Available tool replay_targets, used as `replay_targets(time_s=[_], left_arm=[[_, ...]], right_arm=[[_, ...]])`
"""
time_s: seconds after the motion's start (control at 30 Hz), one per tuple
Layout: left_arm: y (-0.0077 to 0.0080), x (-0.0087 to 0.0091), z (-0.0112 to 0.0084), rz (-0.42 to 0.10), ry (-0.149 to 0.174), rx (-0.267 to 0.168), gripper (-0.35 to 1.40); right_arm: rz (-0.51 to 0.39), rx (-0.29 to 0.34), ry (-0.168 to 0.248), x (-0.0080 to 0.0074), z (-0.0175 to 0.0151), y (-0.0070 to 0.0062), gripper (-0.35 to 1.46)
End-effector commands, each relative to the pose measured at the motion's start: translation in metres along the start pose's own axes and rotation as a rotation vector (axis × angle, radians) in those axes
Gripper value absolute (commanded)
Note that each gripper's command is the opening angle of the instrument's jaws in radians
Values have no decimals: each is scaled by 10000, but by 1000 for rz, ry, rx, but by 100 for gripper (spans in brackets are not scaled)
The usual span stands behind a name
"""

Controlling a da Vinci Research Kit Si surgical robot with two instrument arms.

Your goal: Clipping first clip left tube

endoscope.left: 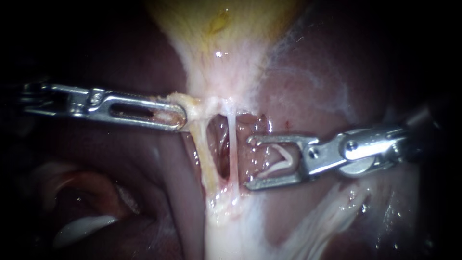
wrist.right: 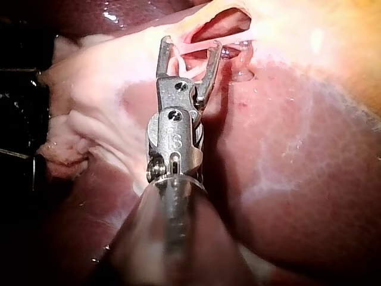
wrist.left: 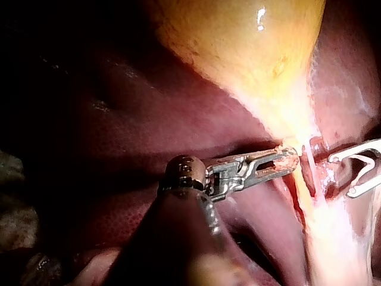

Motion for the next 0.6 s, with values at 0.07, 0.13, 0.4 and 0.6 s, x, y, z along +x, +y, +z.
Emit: replay_targets(time_s=[0.07, 0.13, 0.4, 0.6], left_arm=[[-1, 0, 0, 2, 1, 0, -35], [-2, 1, 0, 2, 1, -1, -35], [-3, 1, 1, 1, 0, -1, -35], [-5, 1, 2, 1, -1, -3, -35]], right_arm=[[6, 3, -3, -5, 9, 0, 48], [7, 11, -2, -10, 19, 1, 48], [19, 38, 1, -18, 56, 8, 48], [18, 57, 3, -25, 74, 14, 47]])
